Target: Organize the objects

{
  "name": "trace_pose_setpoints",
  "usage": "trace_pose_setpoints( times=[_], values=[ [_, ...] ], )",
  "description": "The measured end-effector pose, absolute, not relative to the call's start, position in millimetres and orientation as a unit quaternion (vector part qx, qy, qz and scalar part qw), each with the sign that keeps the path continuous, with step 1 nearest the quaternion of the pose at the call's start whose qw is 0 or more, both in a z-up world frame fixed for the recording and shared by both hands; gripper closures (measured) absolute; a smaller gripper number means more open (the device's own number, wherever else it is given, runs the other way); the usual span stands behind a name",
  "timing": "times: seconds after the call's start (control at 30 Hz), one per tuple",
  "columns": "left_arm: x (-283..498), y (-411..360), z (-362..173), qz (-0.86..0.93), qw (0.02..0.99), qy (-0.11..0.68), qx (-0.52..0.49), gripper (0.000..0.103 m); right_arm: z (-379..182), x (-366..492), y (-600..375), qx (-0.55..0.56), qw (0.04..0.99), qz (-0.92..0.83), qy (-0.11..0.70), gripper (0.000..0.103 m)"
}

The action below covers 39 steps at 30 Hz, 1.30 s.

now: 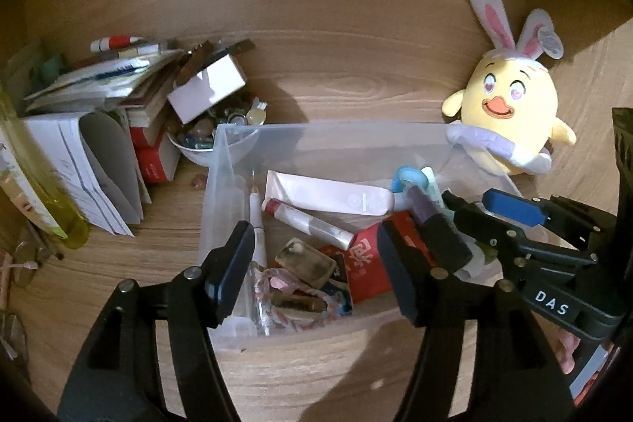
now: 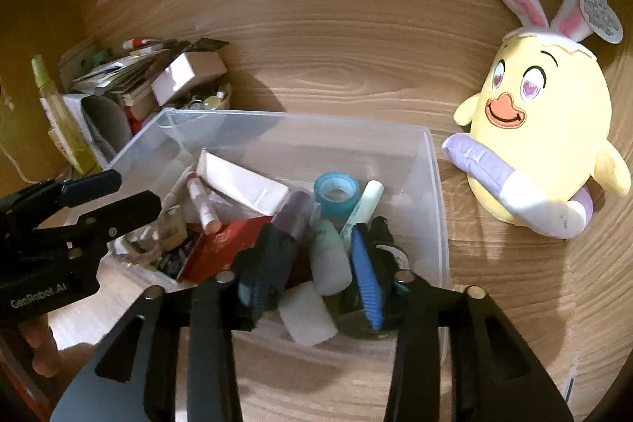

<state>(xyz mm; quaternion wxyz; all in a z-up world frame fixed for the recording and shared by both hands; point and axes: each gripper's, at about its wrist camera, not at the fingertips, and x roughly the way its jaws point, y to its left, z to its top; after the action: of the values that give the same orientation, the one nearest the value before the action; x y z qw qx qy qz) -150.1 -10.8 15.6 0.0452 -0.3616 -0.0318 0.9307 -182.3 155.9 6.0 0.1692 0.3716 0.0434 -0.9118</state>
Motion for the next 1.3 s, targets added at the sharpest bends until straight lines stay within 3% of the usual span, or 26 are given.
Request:
trace_pose_setpoints(
  times=[0.17, 0.23, 0.37, 0.43, 0.57, 1.3],
  values=[
    [-137, -13, 22, 0.935, 0.043, -0.024, -0.351, 0.031, 16, -169, 160, 0.362, 0.179, -0.914, 0.038, 0.065],
    [-133, -13, 23, 0.936, 0.044, -0.022, -0.348, 0.027, 20, -163, 161, 0.356, 0.177, -0.917, 0.041, 0.060],
    [-124, -12, 25, 0.939, 0.045, -0.011, -0.342, 0.019, 26, -149, 161, 0.330, 0.162, -0.928, 0.054, 0.035],
    [-120, -11, 25, 0.939, 0.041, -0.005, -0.341, 0.009, 29, -142, 161, 0.318, 0.157, -0.933, 0.060, 0.030],
    [-112, -10, 25, 0.939, 0.042, 0.001, -0.340, 0.007, 35, -130, 165, 0.306, 0.154, -0.938, 0.058, 0.020],
    [-87, -22, 15, 0.942, 0.038, -0.026, -0.334, 0.005, 29, -93, 172, 0.305, 0.169, -0.936, 0.043, 0.018]
  ],
)
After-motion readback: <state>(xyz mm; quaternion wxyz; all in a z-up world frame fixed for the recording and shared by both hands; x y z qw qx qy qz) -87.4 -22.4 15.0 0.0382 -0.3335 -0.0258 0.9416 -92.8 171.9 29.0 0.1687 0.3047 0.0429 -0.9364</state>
